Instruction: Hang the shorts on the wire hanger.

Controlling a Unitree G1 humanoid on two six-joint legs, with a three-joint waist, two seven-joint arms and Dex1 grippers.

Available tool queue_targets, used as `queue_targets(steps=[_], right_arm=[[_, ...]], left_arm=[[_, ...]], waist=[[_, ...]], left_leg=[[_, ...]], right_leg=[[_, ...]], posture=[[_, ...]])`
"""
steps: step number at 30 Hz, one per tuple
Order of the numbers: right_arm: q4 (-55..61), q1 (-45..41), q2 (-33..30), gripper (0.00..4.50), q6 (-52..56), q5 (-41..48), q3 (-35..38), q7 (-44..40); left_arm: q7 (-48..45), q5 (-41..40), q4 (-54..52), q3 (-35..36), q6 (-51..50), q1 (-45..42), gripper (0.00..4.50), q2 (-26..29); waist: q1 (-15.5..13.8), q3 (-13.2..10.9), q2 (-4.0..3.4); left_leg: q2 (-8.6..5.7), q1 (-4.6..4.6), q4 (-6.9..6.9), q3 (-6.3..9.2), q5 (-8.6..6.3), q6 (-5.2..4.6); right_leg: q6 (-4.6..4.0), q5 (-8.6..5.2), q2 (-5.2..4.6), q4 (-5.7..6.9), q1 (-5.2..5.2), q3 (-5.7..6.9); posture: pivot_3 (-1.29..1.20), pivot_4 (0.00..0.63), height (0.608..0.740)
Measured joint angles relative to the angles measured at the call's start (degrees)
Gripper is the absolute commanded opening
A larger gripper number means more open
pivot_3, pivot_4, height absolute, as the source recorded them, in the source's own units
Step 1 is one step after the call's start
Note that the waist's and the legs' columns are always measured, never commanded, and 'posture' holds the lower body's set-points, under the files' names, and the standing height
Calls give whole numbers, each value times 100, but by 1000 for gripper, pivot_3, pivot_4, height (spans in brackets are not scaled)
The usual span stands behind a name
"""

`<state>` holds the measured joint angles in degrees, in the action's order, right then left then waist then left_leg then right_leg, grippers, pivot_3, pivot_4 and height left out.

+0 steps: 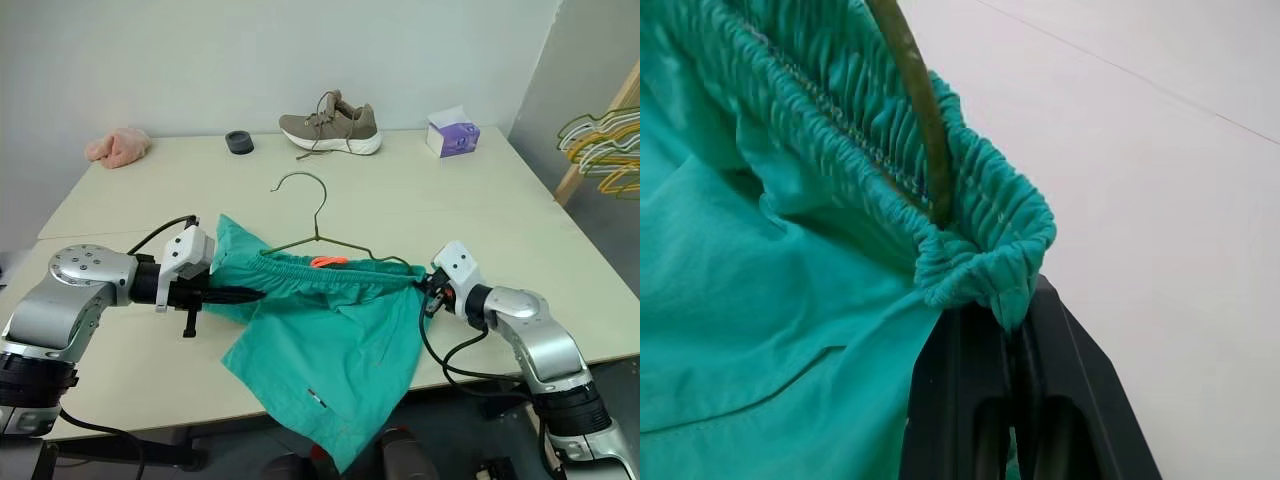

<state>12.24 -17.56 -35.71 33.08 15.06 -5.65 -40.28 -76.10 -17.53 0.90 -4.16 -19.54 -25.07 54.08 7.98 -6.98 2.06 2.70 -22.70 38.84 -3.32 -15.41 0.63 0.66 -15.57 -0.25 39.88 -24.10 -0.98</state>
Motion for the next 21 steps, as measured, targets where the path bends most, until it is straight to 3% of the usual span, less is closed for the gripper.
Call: queue_targets(steps=[7, 16, 17, 21], right_arm=[[289, 28, -318, 16, 119, 88, -23, -375], [830, -1013, -274, 16, 329, -101, -760, -631], [914, -1036, -311, 519, 315, -111, -798, -683], [1074, -1052, -701, 1700, 210, -318, -959, -944]], left_arm=[[9, 329, 326, -174, 520, 63, 0, 28], [71, 452, 361, -332, 506, -26, 0, -279], [71, 468, 361, -337, 505, -26, 0, -284], [82, 500, 360, -337, 497, -24, 0, -327]], waist=[[4, 0, 0], [18, 1, 0], [17, 0, 0], [-2, 1, 0]], left_leg=[[1, -1, 0, -1, 0, 0], [2, -7, 0, 4, 0, 0], [2, -9, 1, 4, 0, 0], [-9, -9, 6, -3, 0, 0]], right_leg=[[0, 0, -1, 0, -1, 1], [-4, 2, 0, 0, -5, 5], [-14, 8, 0, -2, -6, 5], [-19, 12, -15, -3, -4, 5]], posture=[[-179, 84, 740], [-185, 81, 740], [-185, 81, 740], [-189, 86, 740]])
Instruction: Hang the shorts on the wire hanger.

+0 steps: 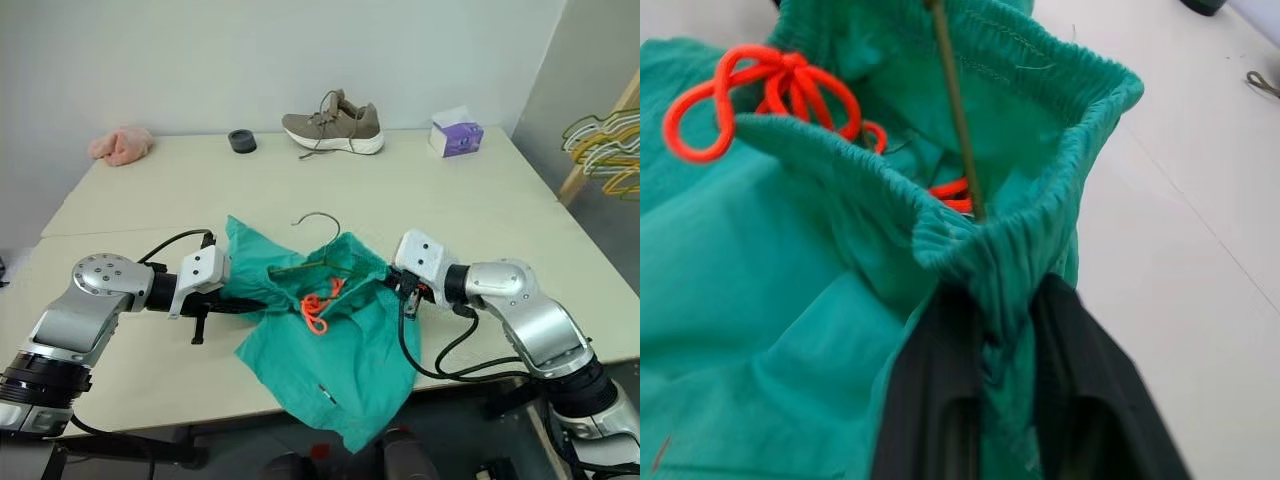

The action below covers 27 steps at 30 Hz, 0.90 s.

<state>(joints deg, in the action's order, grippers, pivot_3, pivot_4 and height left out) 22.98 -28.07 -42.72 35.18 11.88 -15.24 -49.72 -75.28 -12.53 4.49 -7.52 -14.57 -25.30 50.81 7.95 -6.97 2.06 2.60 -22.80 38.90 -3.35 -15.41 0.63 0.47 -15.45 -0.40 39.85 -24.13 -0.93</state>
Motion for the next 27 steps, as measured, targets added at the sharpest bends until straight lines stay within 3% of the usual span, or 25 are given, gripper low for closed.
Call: queue_targets(steps=[3, 6, 9, 15, 25, 27], right_arm=[[99, 2, -244, 2737, 2, -142, -41, -126], [45, 174, -715, 2737, 35, -286, -28, -255], [-92, 341, -800, 2737, 91, -387, -11, -262], [-406, 104, -376, 2737, 249, -423, -117, -212], [-1259, -609, 93, 2737, -52, -743, -974, -750], [-1412, -732, 100, 2191, -169, -857, -1096, -892]], left_arm=[[33, -4, -73, -7, -21, 3, 0, -119], [63, -3, -163, -11, -39, 20, 0, -150], [72, -3, -180, -11, -50, 39, 0, -164], [65, -3, -220, -69, -119, 38, 0, -254], [19, 15, -220, -131, -139, 2, 0, -289], [19, 16, -222, -131, -142, 1, 0, -296]], waist=[[4, 0, 1], [-1, 0, 1], [24, 0, 0], [93, 0, 0], [140, 0, 0], [142, 0, 0]], left_leg=[[2, 0, 1, 0, 0, 0], [3, 0, 1, 1, 0, 0], [4, 4, 1, -2, 0, 0], [9, 4, -2, 3, 0, 0], [7, 1, -1, 5, 0, 0], [8, 1, -1, 7, 0, 0]], right_leg=[[2, -1, 0, 0, 0, 0], [0, 0, 1, -1, 0, 2], [1, 0, 3, 3, 0, -3], [1, -1, 13, 3, -1, -4], [-4, 3, 11, 1, -1, -1], [-4, 2, 11, 1, -1, 1]], posture=[[-189, 87, 740], [-193, 89, 740], [-198, 89, 740], [-203, 85, 740], [-192, 81, 740], [-192, 81, 740]])
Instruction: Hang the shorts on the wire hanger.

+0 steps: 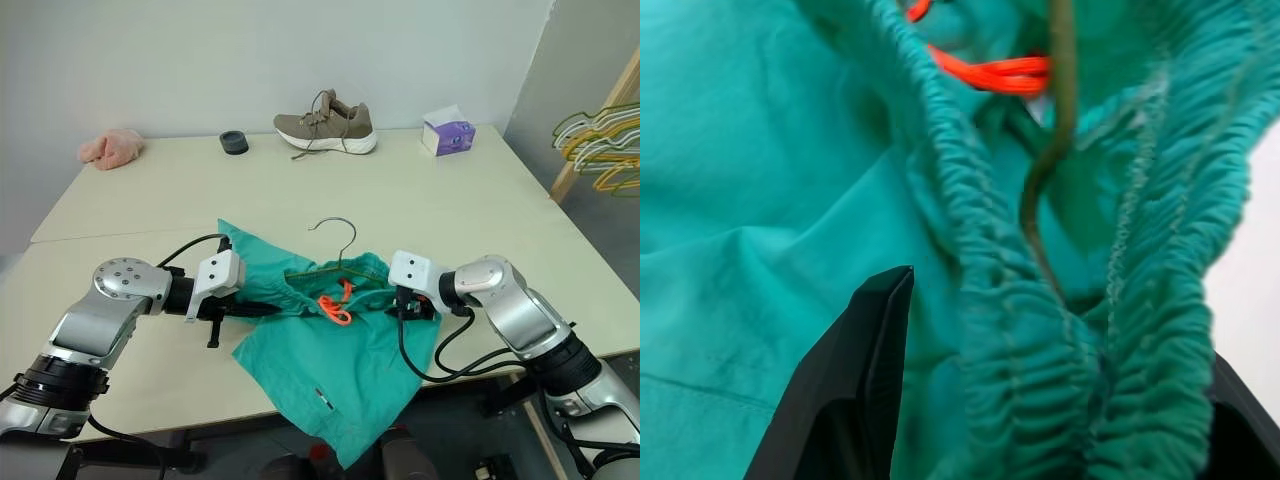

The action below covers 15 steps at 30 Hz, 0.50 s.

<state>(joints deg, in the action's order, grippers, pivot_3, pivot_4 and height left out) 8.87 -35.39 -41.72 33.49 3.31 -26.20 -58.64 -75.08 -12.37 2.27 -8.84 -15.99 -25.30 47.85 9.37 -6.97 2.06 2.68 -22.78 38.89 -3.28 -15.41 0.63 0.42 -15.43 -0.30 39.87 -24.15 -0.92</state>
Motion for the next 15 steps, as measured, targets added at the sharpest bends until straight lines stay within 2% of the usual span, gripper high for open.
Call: queue_targets(steps=[6, 13, 15], right_arm=[[-356, -188, 92, 118, -297, -265, -171, -255], [-462, -188, 129, 50, -466, -443, -185, -416], [-449, -174, 118, 0, -466, -438, -139, -441]], left_arm=[[-14, -7, -73, -1, -90, 9, 0, -59], [33, -16, -128, 17, -149, 39, 0, -101], [108, -22, -114, 53, -195, 40, 567, -155]], waist=[[2, 0, 0], [2, 0, 0], [0, 0, 0]], left_leg=[[0, 0, 0, 0, 0, 0], [0, 0, 0, -1, 0, 0], [0, 0, 0, 0, 0, 0]], right_leg=[[-1, 1, 0, 0, 0, -1], [-2, 1, 0, 1, 0, -1], [-2, 1, 0, 1, 0, -1]], posture=[[-189, 82, 740], [-190, 83, 740], [-193, 84, 740]])
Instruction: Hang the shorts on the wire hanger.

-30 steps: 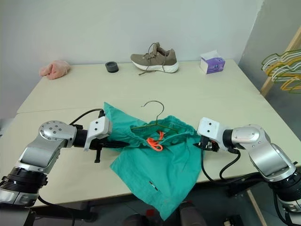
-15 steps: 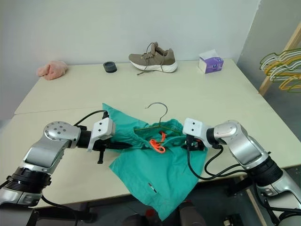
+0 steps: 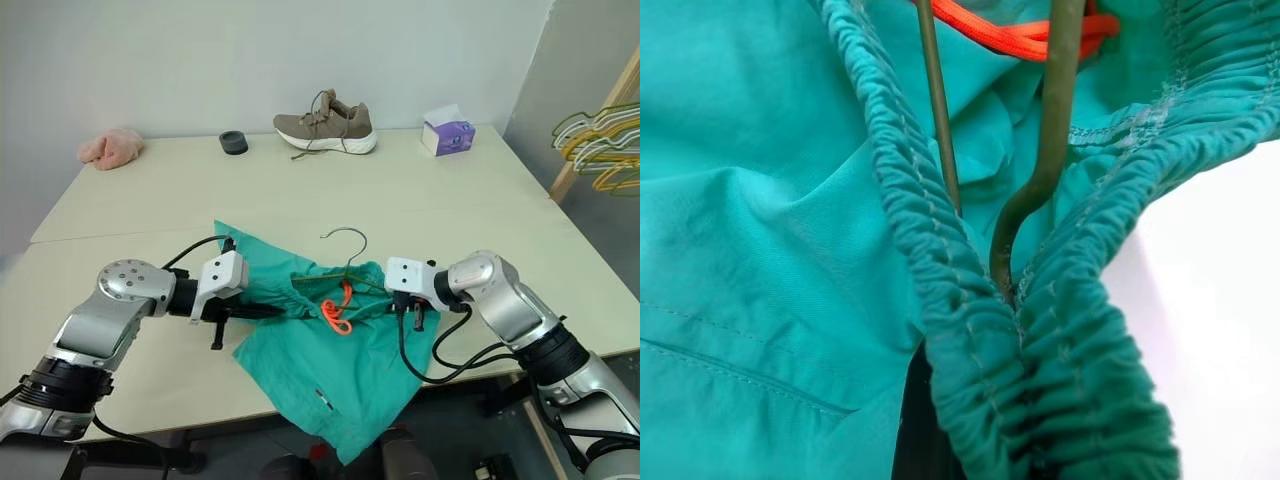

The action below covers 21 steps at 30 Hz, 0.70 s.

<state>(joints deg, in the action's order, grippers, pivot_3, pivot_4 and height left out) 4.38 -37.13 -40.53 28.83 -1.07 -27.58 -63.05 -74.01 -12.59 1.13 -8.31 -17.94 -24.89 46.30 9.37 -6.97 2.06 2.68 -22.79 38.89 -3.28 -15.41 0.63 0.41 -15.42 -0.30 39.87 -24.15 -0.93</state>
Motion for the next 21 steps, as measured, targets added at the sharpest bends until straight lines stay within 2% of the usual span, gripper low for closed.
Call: queue_targets(steps=[2, 5, 8, 13, 17, 21], right_arm=[[91, 52, -26, 0, 13, 15, 88, -34], [372, 228, -72, 0, 93, 86, 252, -48], [489, 373, -120, 0, 194, 187, 370, -50], [674, 611, -234, 0, 358, 259, 494, -40], [703, 781, -314, 0, 534, 350, 655, -26], [732, 1073, -416, 0, 866, 572, 994, 34]], left_arm=[[184, -106, 158, 174, -34, -41, 981, -199], [420, -327, 424, 440, -114, -178, 1948, -377], [476, -447, 523, 671, -204, -230, 2739, -361], [510, -589, 519, 983, -333, -88, 4344, -244], [1021, -590, 603, 1308, -155, 7, 4426, -267], [2030, -269, 1131, 1772, 426, -31, 4426, -339]], waist=[[-8, 0, 0], [-3, 0, 1], [3, 0, 0], [-6, 0, 0], [-55, 0, 0], [-167, 0, 1]], left_leg=[[0, -1, 2, 1, 0, 0], [0, -2, 3, 3, 0, 0], [0, 0, 2, 2, 0, 0], [2, 0, 1, 3, 0, 0], [0, 1, 1, 1, 0, 0], [0, 3, 1, 1, 0, 0]], right_leg=[[0, 0, -2, 1, 0, 3], [0, 0, -2, 1, 0, 3], [0, 0, -2, 1, 0, 2], [0, 0, -2, 1, 0, 3], [0, 0, -5, 2, 1, 2], [-1, 1, -18, 3, 3, 4]], posture=[[-195, 84, 740], [-194, 84, 740], [-182, 86, 740], [-155, 86, 740], [-126, 92, 740], [-135, 99, 740]])
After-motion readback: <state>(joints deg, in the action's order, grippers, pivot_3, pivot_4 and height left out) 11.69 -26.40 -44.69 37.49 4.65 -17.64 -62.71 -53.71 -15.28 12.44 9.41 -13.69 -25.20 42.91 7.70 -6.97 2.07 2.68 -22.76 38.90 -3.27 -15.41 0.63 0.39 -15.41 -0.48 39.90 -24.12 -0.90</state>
